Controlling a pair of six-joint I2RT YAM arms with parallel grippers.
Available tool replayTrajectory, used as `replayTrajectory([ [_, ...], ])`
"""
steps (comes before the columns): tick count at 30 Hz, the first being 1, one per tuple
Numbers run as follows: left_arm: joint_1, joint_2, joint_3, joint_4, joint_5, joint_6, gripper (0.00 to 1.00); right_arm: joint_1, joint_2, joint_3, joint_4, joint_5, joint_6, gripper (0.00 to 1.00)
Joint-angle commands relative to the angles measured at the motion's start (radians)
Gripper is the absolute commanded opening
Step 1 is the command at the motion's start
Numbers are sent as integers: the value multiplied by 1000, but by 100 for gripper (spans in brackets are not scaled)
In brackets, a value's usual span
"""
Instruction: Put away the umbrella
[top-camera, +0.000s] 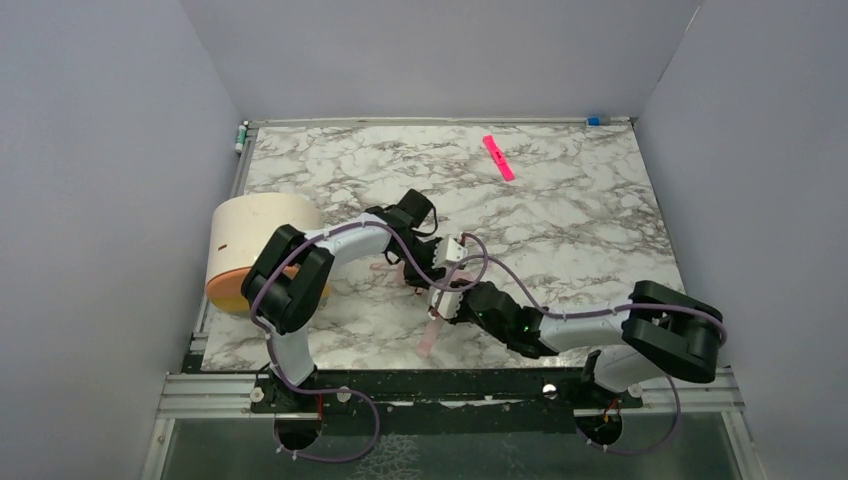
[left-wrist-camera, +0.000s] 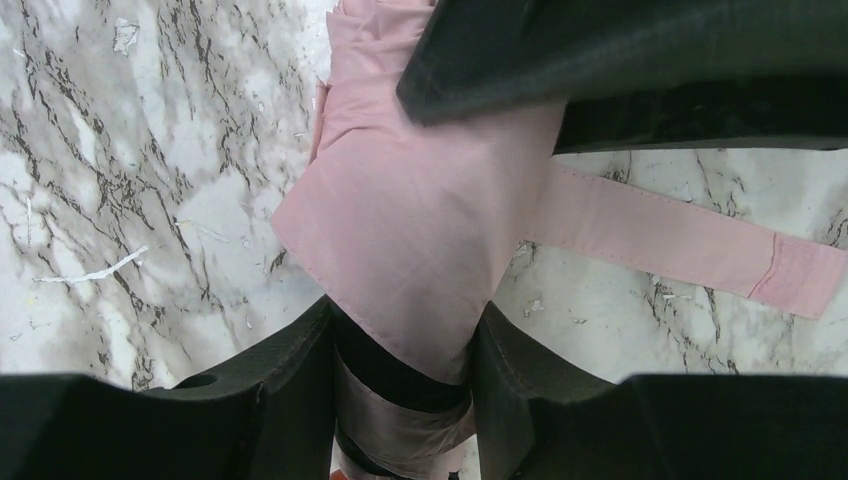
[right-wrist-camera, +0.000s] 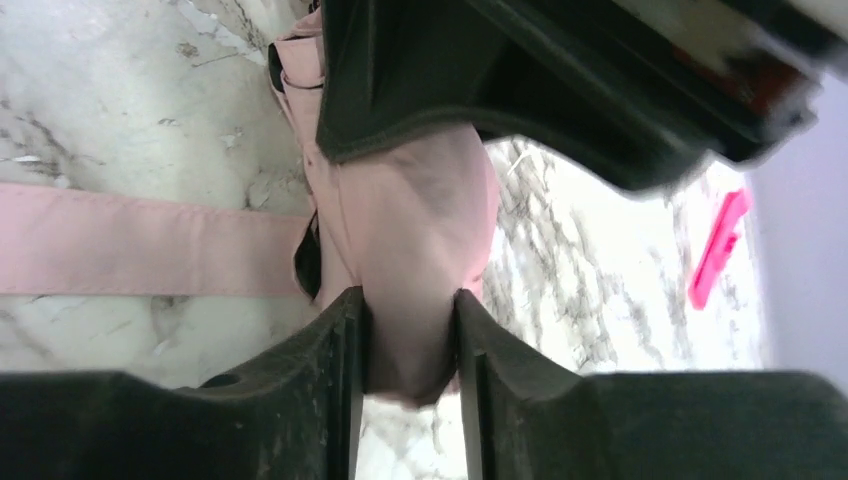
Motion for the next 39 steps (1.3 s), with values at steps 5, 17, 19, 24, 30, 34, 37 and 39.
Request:
replayTrajectory([
  [5,6,-32,-94,31,-143,-18,0,5,-296,-100,-69,-31,199,67],
  [17,5,-48,-123,90,-183,-37,0,4,-736,-118,-236,-114,768,100],
  [19,5,-49,-127,95,-188,-38,0,4,-760,-98,-304,-85,886,100],
  [24,5,-46,-131,99,-192,-39,0,3,-743,-44,-473,-23,1131,100],
  [30,5,-56,-144,111,-196,-33,0,3,-722,88,-729,44,1147,100],
  [34,5,-70,-157,127,-199,-31,0,-46,-708,140,-862,205,1216,100],
  [37,-1,-79,-171,148,-214,-35,0,-232,-638,187,-885,21,1130,100],
  [39,-14,-86,-186,170,-241,-39,0,-377,-578,207,-861,-174,1059,100],
])
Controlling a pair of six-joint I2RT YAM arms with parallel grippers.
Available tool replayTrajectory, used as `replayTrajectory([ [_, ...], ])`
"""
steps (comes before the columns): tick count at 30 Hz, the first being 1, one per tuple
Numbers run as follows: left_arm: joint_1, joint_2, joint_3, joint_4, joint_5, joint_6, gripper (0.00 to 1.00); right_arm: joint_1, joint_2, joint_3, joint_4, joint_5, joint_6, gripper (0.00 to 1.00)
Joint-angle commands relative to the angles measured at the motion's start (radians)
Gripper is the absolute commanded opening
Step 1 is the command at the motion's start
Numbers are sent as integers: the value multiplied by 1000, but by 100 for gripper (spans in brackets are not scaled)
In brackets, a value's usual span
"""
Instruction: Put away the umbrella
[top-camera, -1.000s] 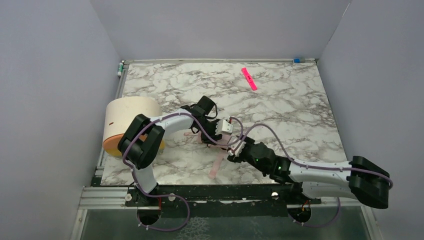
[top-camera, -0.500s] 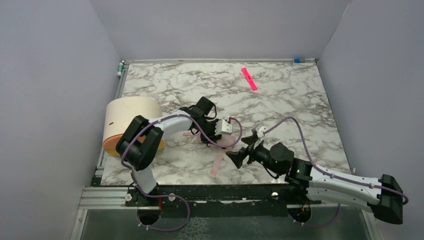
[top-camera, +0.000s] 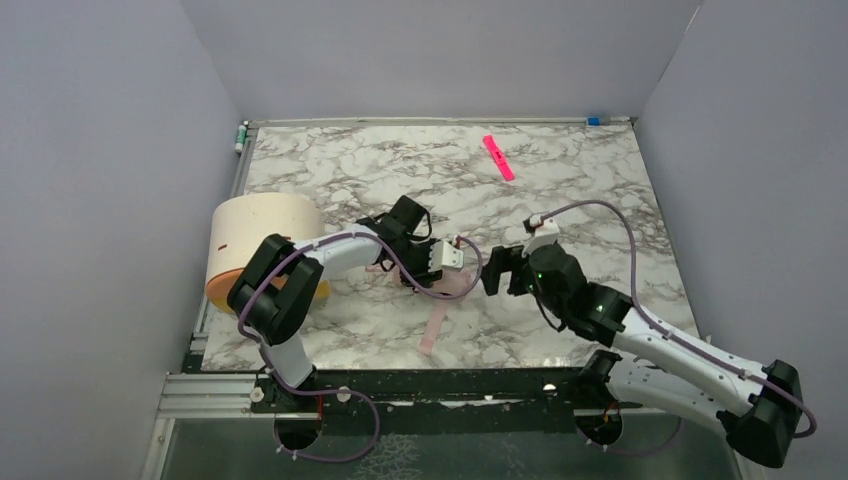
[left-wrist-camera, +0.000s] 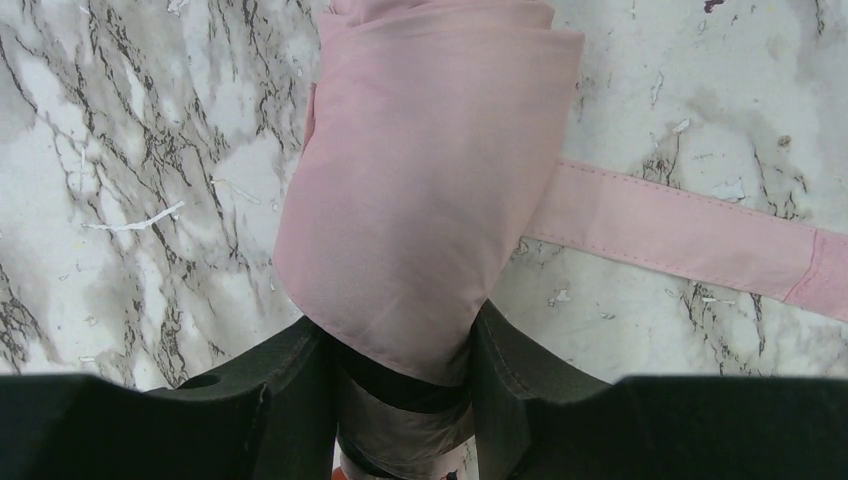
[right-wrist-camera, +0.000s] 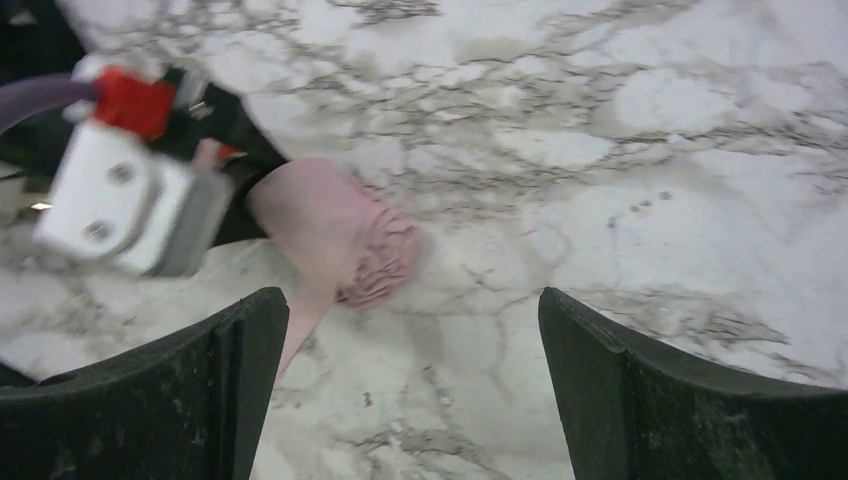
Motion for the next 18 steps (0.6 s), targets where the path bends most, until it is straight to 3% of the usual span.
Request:
replayTrajectory([
  [1,-15,-2,-67,24,-183,10,0,-262,113,65,-64,-297,-112,100],
  [6,-65,-40,-138,111,-254,4,0,-444,324,152,0,-589,-232,100],
  [18,-163,-110,-357,438,-532,32,0,-463,723,351,14,-988,-466,99],
])
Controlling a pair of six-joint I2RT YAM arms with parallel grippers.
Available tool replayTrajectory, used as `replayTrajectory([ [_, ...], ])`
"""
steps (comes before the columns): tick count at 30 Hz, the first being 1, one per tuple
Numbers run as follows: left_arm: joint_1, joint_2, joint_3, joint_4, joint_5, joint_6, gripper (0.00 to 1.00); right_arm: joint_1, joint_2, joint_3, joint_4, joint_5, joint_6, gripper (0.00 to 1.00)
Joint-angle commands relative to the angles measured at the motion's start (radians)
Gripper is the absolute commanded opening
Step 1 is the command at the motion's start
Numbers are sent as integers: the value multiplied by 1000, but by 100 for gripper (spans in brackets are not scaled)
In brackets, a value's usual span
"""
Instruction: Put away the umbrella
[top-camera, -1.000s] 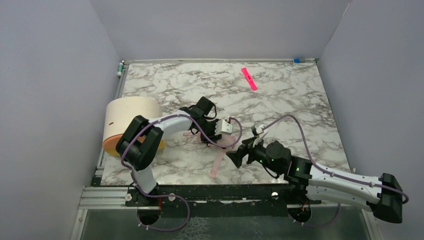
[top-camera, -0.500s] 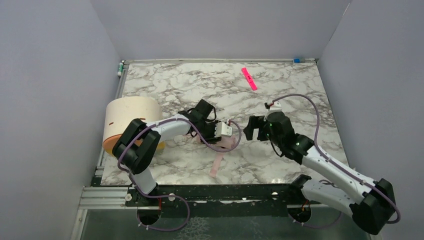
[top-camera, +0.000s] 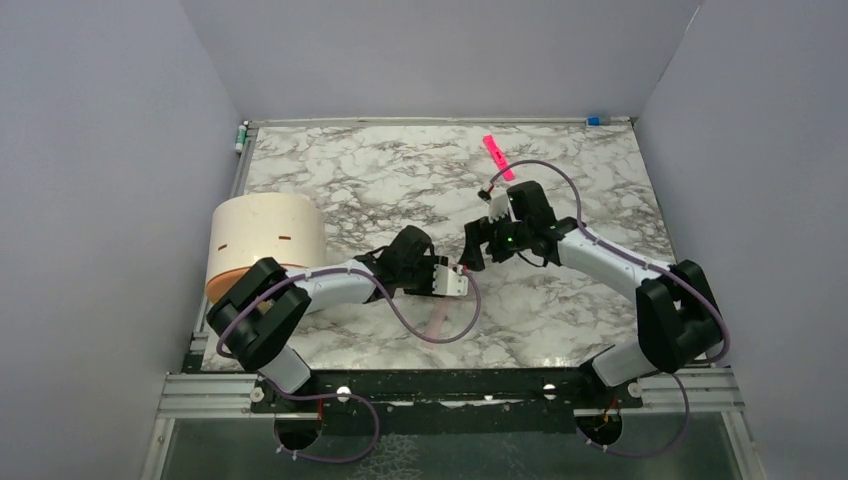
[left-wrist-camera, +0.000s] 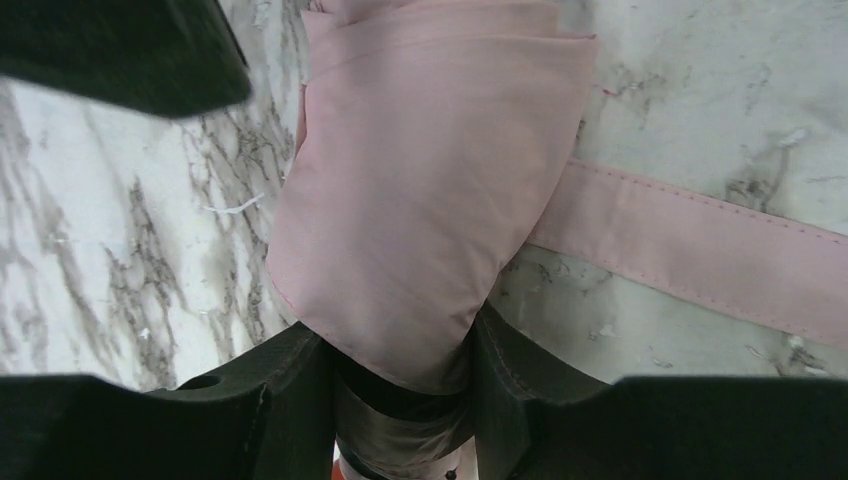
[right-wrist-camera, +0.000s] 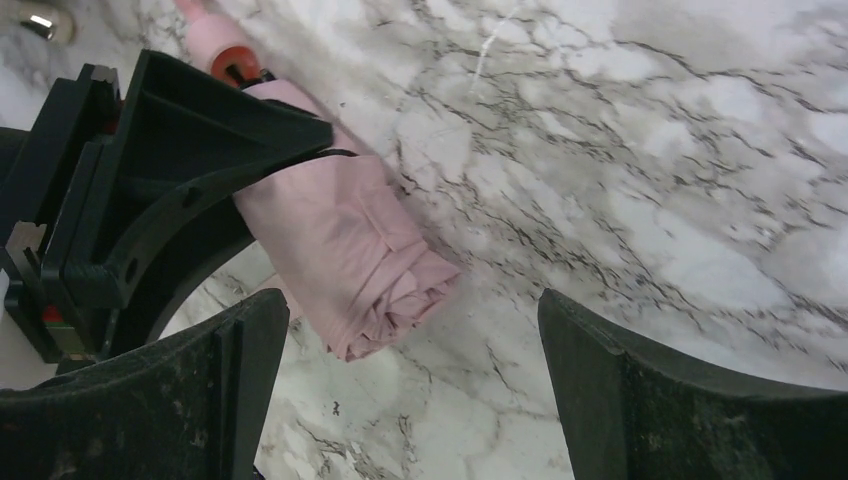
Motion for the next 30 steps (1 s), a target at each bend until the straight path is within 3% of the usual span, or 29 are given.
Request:
replayTrajectory([
  [1,-30,45,-115,115,-252,49,0,-3,96,50,12,-220,-109,99],
  [9,-91,49,-235,316,-366,136,0,10,177,63,44,-277,-191,96],
  [21,-116,53,-271,363,-364,207,0,51,339,213,-77,-298,-404,96],
  [27,-116,59,-268,366,-364,207,0,87,413,223,-133,-313,-447,90],
  [30,-116,63,-262,368,-362,193,0,108,439,223,-141,-277,-449,79],
])
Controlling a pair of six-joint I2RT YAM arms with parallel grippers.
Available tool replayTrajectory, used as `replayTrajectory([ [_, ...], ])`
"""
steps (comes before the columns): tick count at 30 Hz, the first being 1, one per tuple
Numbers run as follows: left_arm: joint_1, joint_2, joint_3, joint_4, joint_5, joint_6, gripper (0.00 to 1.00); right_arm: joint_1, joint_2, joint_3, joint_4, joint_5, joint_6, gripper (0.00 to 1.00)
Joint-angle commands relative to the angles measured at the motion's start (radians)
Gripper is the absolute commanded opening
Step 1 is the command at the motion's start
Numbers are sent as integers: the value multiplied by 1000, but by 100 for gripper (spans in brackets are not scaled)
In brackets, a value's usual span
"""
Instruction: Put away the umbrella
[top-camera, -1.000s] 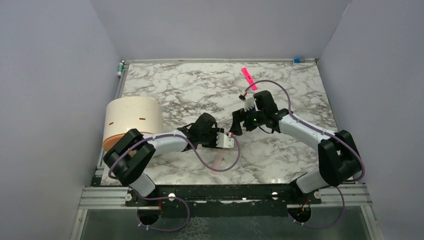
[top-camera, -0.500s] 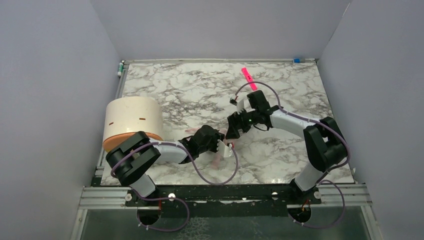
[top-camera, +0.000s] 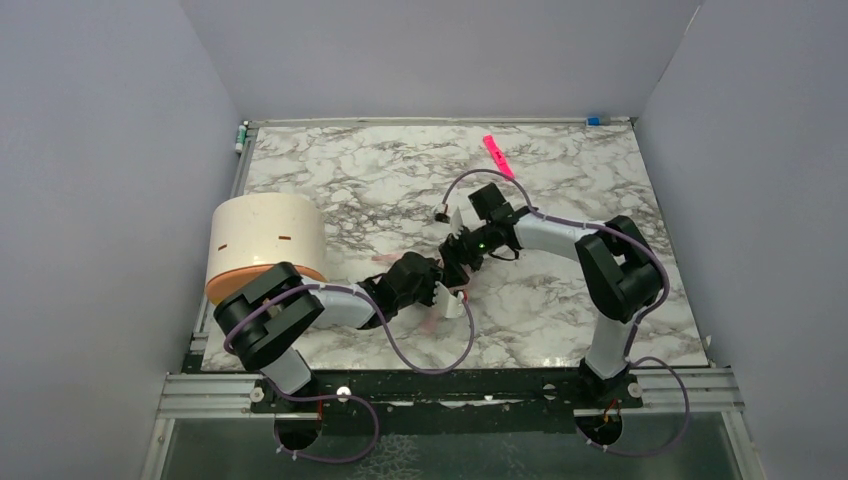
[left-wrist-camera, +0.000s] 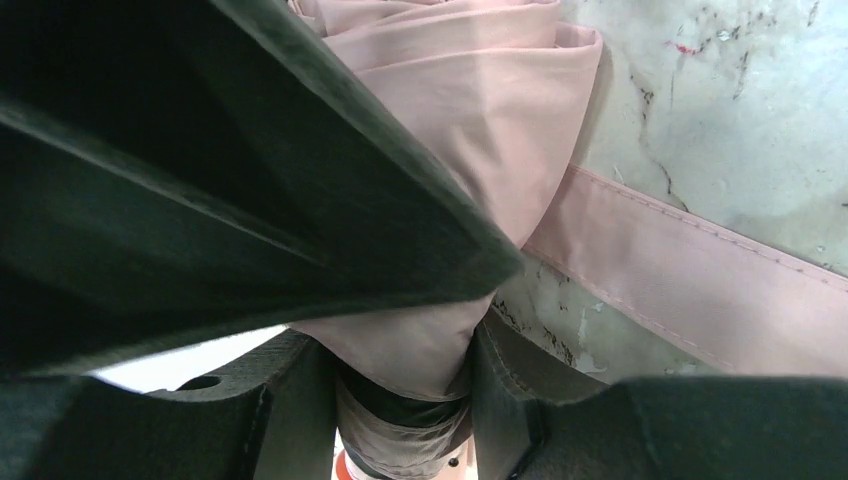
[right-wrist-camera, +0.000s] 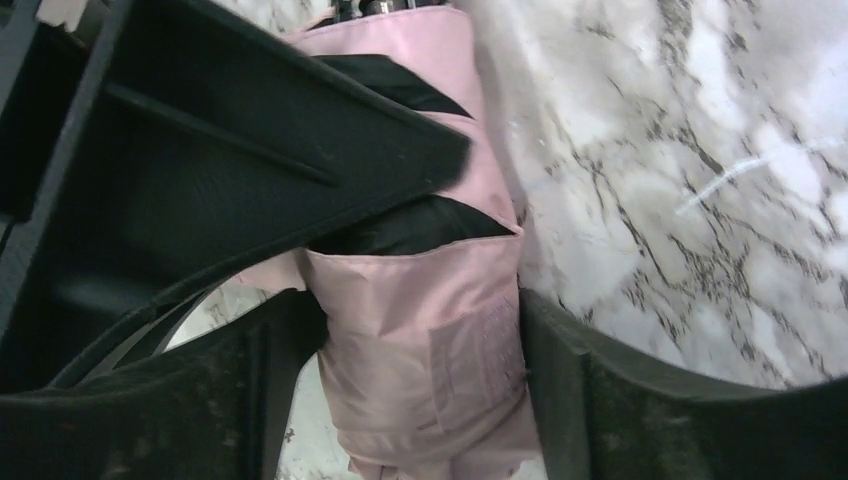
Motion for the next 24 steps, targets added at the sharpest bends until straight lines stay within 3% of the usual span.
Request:
replayTrajectory([
  [1,4,48,-26,-129,-51,-7,0,32,58,12,-79,52,-53,73],
  [5,4,31,-20,-135,-55,-22,2,50,73,8,-86,163,-50,54],
  [11,5,-78,41,-256,-36,-106,29,57,51,-14,-86,322,-53,27],
  [13,5,-135,75,-336,1,-159,33,62,43,-20,-84,360,-53,20],
  [20,4,-529,63,-533,194,-398,33,147,6,-84,-15,600,-78,17],
  [24,6,-796,8,-593,196,-460,33,221,-3,-129,30,761,-98,16],
])
